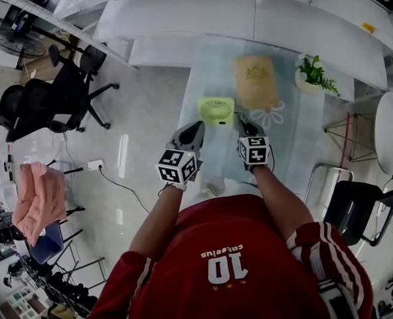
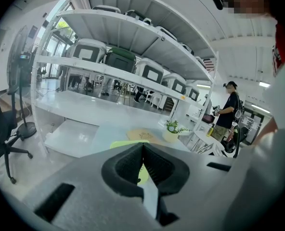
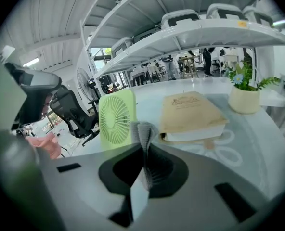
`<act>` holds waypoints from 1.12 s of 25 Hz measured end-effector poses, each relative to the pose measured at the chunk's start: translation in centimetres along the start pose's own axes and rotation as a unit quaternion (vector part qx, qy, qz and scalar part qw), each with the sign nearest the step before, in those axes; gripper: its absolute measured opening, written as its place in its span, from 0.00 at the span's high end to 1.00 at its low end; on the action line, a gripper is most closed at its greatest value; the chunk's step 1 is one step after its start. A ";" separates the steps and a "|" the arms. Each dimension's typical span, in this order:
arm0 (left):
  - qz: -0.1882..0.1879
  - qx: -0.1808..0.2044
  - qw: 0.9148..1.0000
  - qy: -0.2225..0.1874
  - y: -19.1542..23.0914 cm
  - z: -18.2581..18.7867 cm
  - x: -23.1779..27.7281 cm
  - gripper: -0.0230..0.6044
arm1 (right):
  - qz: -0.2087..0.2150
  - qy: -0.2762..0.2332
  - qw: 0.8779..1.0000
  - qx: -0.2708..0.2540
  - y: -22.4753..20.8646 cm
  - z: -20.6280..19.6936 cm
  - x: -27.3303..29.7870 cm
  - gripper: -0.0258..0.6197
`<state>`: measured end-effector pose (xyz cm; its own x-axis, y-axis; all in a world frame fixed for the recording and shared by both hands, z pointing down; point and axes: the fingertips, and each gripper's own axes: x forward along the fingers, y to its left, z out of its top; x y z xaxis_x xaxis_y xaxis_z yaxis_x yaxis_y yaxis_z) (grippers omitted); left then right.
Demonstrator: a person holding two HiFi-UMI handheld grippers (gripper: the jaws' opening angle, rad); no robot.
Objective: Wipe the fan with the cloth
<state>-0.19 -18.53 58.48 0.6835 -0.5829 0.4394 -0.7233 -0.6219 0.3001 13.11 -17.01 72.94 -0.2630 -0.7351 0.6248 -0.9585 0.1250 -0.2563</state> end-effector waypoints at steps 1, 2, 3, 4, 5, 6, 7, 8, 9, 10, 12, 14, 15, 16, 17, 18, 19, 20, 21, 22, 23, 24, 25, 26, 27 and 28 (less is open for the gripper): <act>0.001 -0.001 1.000 -0.002 0.0 0.0 0.0 0.96 | -0.004 -0.001 1.000 0.000 -0.5 0.0 -0.3 0.94; 0.002 -0.002 1.000 -0.005 0.0 0.1 0.0 0.96 | -0.009 -0.002 1.000 0.001 -0.9 0.0 -0.6 0.94; 0.002 -0.004 1.000 -0.007 0.1 0.2 0.0 0.96 | -0.013 -0.003 1.000 0.002 -1.2 0.0 -0.9 0.94; 0.003 -0.003 1.000 -0.010 0.2 0.3 -0.1 0.96 | -0.017 -0.006 1.000 0.002 -1.5 0.2 -1.2 0.94; 0.002 0.001 1.000 -0.013 0.4 0.5 -0.1 0.96 | -0.022 -0.010 1.000 0.003 -1.7 0.4 -1.6 0.94; 0.002 0.006 1.000 -0.015 0.5 0.7 -0.3 0.96 | -0.026 -0.014 1.000 0.003 -2.0 0.7 -2.0 0.94; 0.003 0.010 1.000 -0.017 0.7 0.8 -0.5 0.96 | -0.032 -0.018 0.999 0.003 -2.3 1.0 -2.5 0.94; 0.005 0.014 1.000 -0.020 1.0 1.0 -0.8 0.96 | -0.037 -0.022 0.999 0.001 -2.6 1.3 -2.9 0.94; 0.008 0.017 1.000 -0.023 1.3 1.1 -1.2 0.96 | -0.043 -0.027 0.999 0.000 -2.9 1.6 -3.5 0.94; 0.010 0.020 0.999 -0.026 1.6 1.2 -1.7 0.96 | -0.048 -0.031 0.998 0.000 -3.0 1.9 -4.2 0.94; 0.009 0.025 0.999 -0.029 2.1 1.3 -2.9 0.96 | -0.058 -0.037 0.998 0.006 -3.0 2.1 -5.9 0.94; 0.006 0.030 0.999 -0.026 2.3 1.0 -4.5 0.96 | -0.064 -0.045 0.997 0.017 -2.8 2.5 -8.0 0.94; 0.004 0.033 0.999 -0.024 2.4 0.8 -5.4 0.96 | -0.065 -0.050 0.996 0.020 -2.6 2.8 -9.0 0.94; 0.002 0.035 0.999 -0.023 2.5 0.7 -6.4 0.96 | -0.067 -0.056 0.996 0.021 -2.5 3.1 -10.1 0.94; 0.000 0.038 0.999 -0.023 2.4 0.6 -7.4 0.96 | -0.070 -0.062 0.995 0.021 -2.3 3.4 -11.1 0.94; -0.003 0.040 0.999 -0.025 2.3 0.7 -8.3 0.96 | -0.072 -0.067 0.995 0.021 -2.1 3.6 -12.2 0.94; -0.006 0.043 0.999 -0.029 2.1 0.8 -9.2 0.96 | -0.074 -0.073 0.994 0.023 -1.9 3.9 -13.2 0.94; -0.009 0.047 0.998 -0.034 2.0 1.2 -10.1 0.96 | -0.075 -0.079 0.994 0.025 -1.6 4.2 -14.2 0.94; -0.013 0.052 0.998 -0.040 1.7 1.6 -10.9 0.96 | -0.076 -0.085 0.993 0.026 -1.2 4.5 -15.2 0.94; -0.018 0.057 0.997 -0.045 1.3 2.1 -11.7 0.96 | -0.077 -0.091 0.993 0.026 -0.8 4.9 -16.2 0.94; -0.023 0.064 0.996 -0.052 0.9 2.6 -12.5 0.96 | -0.078 -0.096 0.992 0.024 -0.3 5.3 -17.3 0.94; -0.028 0.070 0.996 -0.058 0.4 3.1 -13.4 0.96 | -0.079 -0.101 0.992 0.023 0.3 5.7 -18.4 0.94; -0.032 0.074 0.995 -0.064 0.0 3.6 -14.3 0.96 | -0.079 -0.105 0.991 0.020 0.9 6.0 -19.5 0.94; -0.036 0.076 0.994 -0.072 -0.4 4.2 -15.1 0.96 | -0.081 -0.111 0.990 0.017 1.5 6.4 -20.6 0.94; -0.040 0.077 0.993 -0.080 -0.8 4.9 -15.9 0.96 | -0.082 -0.117 0.990 0.014 2.1 6.9 -21.7 0.94; -0.044 0.078 0.992 -0.089 -1.2 5.6 -16.7 0.96 | -0.084 -0.124 0.989 0.010 2.7 7.5 -22.8 0.94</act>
<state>-10.20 -10.98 46.05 0.7605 -0.5967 0.2560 -0.6448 -0.7405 0.1894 17.37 -4.91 52.48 -0.0622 -0.8858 0.4599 -0.9832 -0.0249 -0.1809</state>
